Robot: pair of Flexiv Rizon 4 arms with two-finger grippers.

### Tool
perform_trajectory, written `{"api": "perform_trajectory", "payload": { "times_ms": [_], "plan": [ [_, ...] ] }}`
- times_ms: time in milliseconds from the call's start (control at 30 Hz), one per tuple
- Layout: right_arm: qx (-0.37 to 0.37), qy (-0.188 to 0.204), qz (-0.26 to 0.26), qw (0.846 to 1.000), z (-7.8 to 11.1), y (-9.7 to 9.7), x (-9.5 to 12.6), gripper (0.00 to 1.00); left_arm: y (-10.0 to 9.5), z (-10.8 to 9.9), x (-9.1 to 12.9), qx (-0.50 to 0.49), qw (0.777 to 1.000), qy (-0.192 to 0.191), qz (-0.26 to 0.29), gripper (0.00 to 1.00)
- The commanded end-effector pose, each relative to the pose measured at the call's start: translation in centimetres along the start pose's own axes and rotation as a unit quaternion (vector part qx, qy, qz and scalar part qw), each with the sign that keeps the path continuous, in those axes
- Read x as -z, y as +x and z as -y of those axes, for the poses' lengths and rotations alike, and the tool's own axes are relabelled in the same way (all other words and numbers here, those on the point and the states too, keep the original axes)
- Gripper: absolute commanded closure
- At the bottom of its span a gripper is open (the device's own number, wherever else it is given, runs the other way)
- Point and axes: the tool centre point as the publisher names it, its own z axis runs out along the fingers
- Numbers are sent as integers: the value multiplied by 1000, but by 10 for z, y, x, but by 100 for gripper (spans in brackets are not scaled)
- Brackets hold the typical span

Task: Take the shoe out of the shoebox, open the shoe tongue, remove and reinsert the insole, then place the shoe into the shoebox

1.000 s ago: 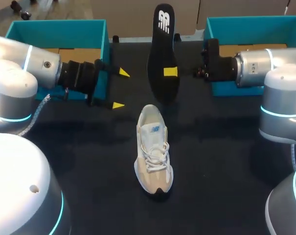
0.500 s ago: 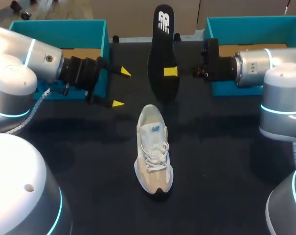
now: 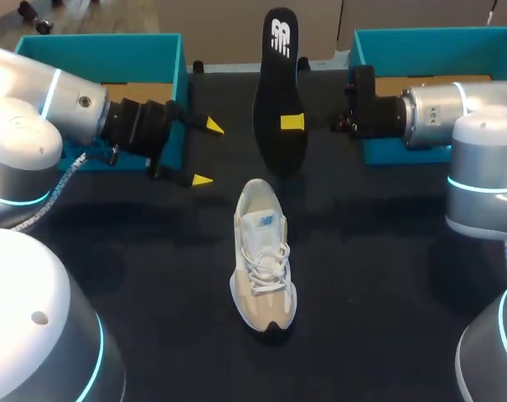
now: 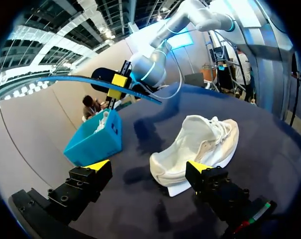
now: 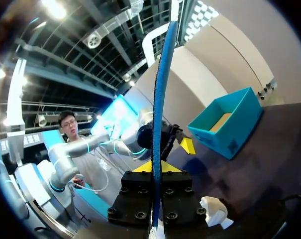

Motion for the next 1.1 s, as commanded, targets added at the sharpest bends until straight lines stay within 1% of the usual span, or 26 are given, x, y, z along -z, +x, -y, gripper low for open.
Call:
{"api": "perform_trajectory", "payload": {
  "times_ms": [33, 233, 467, 600, 767, 1000, 1067, 1100],
  "plan": [
    [15, -4, -4, 1000, 0, -2, -1, 100, 10, 3, 2, 18, 1000, -16, -2, 0],
    [55, 6, -10, 998, 2, -10, -5, 100, 21, -2, -3, 39, 999, -32, -1, 0],
    [61, 13, -31, 998, 12, -24, -11, 100, 39, -11, -10, 72, 996, -50, -10, 0],
    [61, 13, -31, 998, 12, -24, -11, 100, 44, -15, -13, 85, 994, -61, -14, 0],
    [61, 13, -31, 998, 12, -24, -11, 100, 49, -20, -17, 91, 991, -96, -19, 0],
    [61, 13, -31, 998, 12, -24, -11, 100, 58, -27, -23, 108, 988, -112, -13, 0],
    [67, 13, -38, 997, 16, -30, -13, 100, 62, -27, -24, 112, 987, -113, -14, 0],
    [70, 5, -40, 997, 18, -33, -12, 100, 63, -27, -24, 113, 987, -115, -14, 0]
  ]
}}
